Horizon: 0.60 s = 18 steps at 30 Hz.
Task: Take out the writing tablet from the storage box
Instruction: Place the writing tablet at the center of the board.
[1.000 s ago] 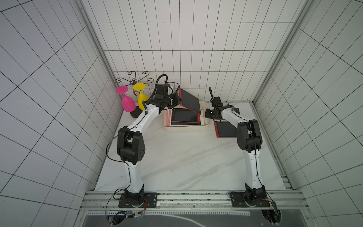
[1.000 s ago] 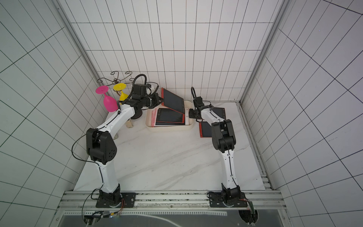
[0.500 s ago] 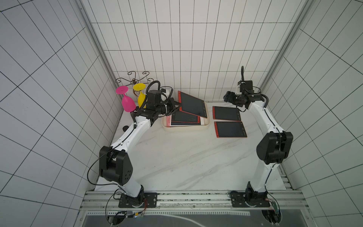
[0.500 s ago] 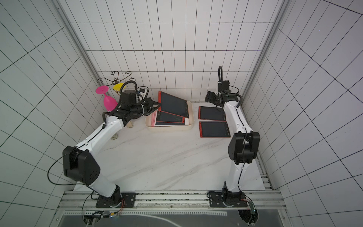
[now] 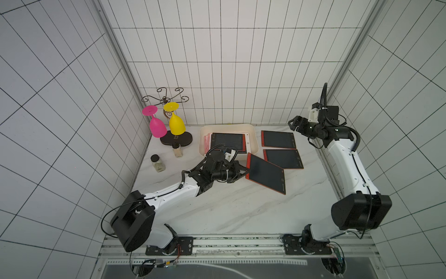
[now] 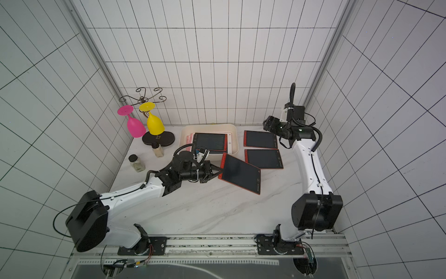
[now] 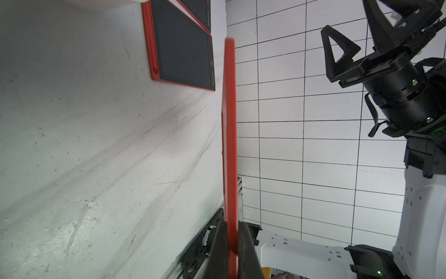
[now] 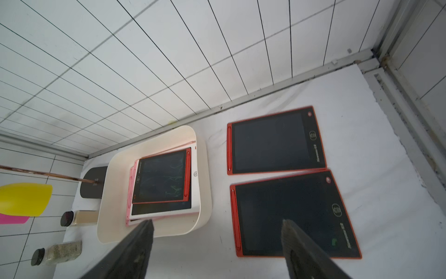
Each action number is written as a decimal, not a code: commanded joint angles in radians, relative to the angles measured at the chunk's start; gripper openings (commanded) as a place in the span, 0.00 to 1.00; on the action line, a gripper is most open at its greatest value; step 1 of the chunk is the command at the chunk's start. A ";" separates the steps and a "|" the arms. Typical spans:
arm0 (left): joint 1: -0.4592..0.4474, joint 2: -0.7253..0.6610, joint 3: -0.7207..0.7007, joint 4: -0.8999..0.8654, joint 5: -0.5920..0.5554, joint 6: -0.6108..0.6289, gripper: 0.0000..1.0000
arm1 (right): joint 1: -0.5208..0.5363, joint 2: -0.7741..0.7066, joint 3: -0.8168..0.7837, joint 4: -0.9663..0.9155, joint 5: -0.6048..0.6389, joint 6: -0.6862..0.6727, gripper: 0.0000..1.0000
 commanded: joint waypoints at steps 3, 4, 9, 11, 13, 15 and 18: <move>-0.094 0.052 -0.054 0.281 -0.168 -0.141 0.00 | -0.008 -0.083 -0.134 0.047 -0.041 0.006 0.84; -0.112 0.082 -0.054 0.325 -0.185 -0.160 0.00 | -0.011 -0.091 -0.146 0.048 -0.039 0.002 0.84; -0.186 0.251 -0.014 0.504 -0.255 -0.227 0.00 | -0.026 -0.107 -0.174 0.053 -0.063 -0.012 0.84; -0.206 0.320 -0.001 0.550 -0.283 -0.259 0.00 | -0.035 -0.105 -0.178 0.054 -0.071 -0.018 0.84; -0.222 0.380 0.009 0.614 -0.303 -0.285 0.00 | -0.045 -0.104 -0.180 0.054 -0.086 -0.022 0.84; -0.235 0.429 0.030 0.631 -0.328 -0.296 0.00 | -0.054 -0.104 -0.181 0.055 -0.098 -0.022 0.84; -0.252 0.490 0.075 0.626 -0.369 -0.289 0.00 | -0.062 -0.107 -0.192 0.063 -0.108 -0.022 0.84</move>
